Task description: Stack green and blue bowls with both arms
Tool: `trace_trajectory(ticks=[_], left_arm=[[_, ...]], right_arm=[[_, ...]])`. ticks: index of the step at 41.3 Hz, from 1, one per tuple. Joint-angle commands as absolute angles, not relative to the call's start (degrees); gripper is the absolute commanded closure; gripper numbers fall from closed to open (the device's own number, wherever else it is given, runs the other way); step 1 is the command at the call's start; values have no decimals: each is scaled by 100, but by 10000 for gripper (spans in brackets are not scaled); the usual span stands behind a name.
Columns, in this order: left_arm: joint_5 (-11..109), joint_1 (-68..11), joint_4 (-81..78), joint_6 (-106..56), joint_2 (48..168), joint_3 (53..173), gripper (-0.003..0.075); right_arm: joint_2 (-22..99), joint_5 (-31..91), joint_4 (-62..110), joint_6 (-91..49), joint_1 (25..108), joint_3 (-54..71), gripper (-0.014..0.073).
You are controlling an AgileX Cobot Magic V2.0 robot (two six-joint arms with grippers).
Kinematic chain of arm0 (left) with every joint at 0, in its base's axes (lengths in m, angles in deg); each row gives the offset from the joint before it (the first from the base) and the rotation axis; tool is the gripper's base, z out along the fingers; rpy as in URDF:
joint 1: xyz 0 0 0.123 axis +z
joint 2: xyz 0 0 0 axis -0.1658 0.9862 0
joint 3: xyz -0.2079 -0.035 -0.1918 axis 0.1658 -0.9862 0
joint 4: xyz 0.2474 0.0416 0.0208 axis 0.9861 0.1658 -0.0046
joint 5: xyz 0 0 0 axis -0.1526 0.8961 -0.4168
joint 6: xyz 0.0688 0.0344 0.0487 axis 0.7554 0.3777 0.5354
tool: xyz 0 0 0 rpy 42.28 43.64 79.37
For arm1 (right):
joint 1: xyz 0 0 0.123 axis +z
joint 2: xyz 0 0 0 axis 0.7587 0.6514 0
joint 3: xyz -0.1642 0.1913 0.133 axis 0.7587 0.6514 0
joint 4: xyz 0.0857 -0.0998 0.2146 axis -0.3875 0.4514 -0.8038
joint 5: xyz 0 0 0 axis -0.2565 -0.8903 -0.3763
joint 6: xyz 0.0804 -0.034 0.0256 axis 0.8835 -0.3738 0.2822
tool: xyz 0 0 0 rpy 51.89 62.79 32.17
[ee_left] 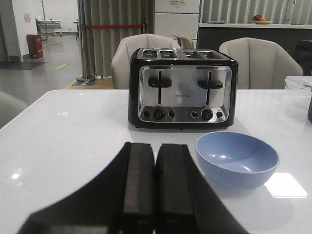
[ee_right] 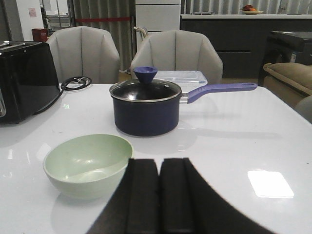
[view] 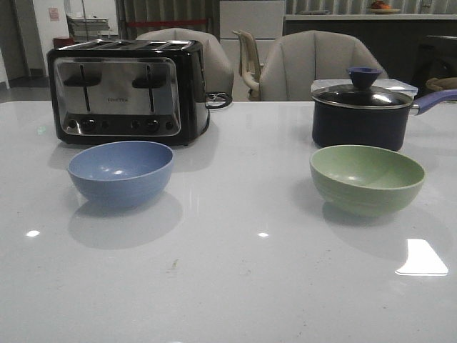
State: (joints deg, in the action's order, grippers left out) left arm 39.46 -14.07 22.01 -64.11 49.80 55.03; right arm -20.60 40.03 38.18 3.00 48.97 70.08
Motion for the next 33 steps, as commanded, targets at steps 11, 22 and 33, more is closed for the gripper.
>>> trace_trajectory(ticks=[11, 22, 33], left_arm=[[3430, -1451, 2205, -6478, 4862, 5390, 619], [3430, -1451, 2205, -6478, 4862, 5390, 619], [3271, -1451, 2205, -6478, 4862, 5401, 619]], right_arm=[[-2180, 4533, 3876, 300, 4869, 7008, 559], [-2180, 4533, 3876, 300, 4869, 7008, 559], [-2180, 4671, 3876, 300, 4869, 6982, 559]])
